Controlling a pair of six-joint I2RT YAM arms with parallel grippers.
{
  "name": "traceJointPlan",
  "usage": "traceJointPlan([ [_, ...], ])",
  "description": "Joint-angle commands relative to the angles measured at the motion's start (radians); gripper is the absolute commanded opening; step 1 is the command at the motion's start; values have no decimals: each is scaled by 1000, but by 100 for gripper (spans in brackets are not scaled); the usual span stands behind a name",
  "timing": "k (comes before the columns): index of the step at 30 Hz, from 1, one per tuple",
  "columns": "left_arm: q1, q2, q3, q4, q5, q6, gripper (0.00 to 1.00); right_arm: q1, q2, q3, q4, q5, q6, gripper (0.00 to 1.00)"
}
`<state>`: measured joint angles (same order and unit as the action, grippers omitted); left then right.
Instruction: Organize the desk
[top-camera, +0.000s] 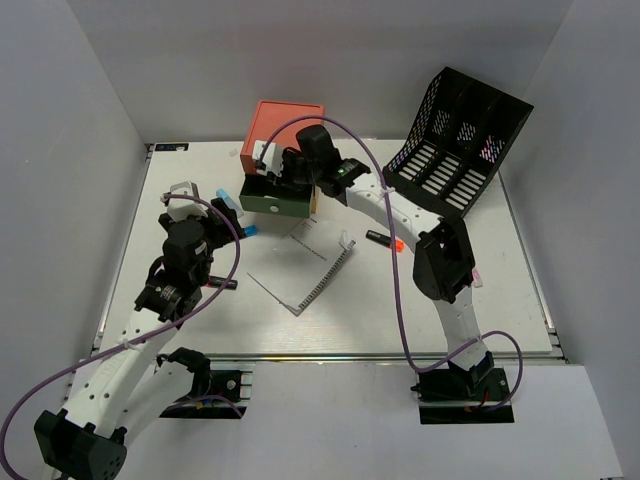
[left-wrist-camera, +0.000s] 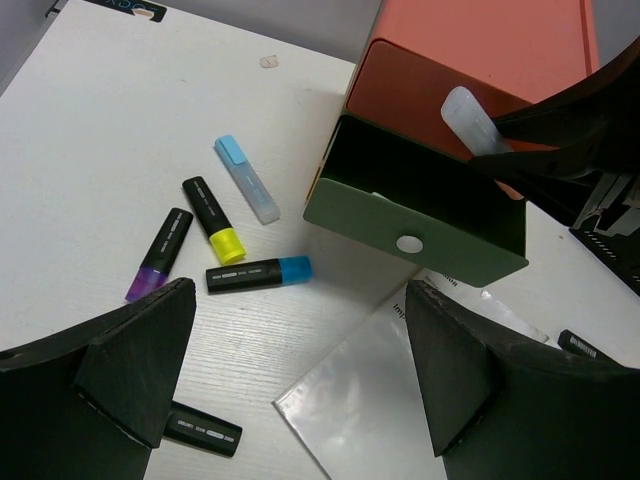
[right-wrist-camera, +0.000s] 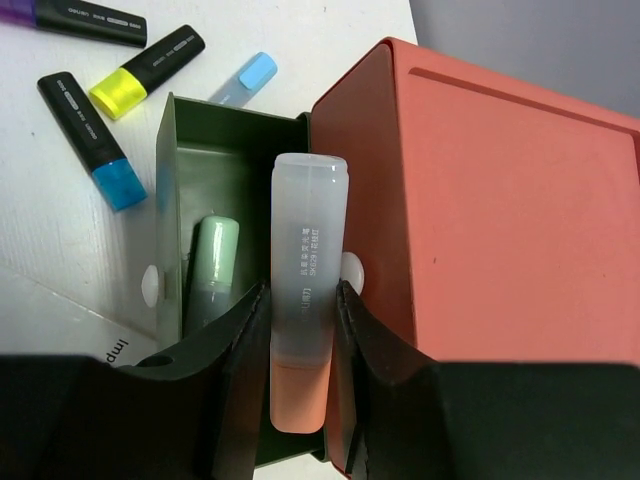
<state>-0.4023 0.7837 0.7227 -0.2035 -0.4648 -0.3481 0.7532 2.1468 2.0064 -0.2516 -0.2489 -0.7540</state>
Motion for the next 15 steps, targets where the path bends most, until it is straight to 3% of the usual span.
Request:
traceJointPlan([
  [1, -4, -6, 9, -4, 6, 8, 95, 1, -13, 20, 49, 16, 21, 30],
  [5, -4, -6, 11, -2, 6, 6, 95, 3, -7, 22, 31, 31, 39, 47],
  [8, -4, -8, 6, -1, 8, 6, 95, 3, -21, 12, 26, 33, 47, 53],
  [12, -4, -3, 4, 3, 3, 6, 95, 0, -48, 2, 26, 33, 70, 52],
  [15, -4, 0, 1, 6, 6, 6, 94, -9, -100, -11, 6, 34, 114, 43],
])
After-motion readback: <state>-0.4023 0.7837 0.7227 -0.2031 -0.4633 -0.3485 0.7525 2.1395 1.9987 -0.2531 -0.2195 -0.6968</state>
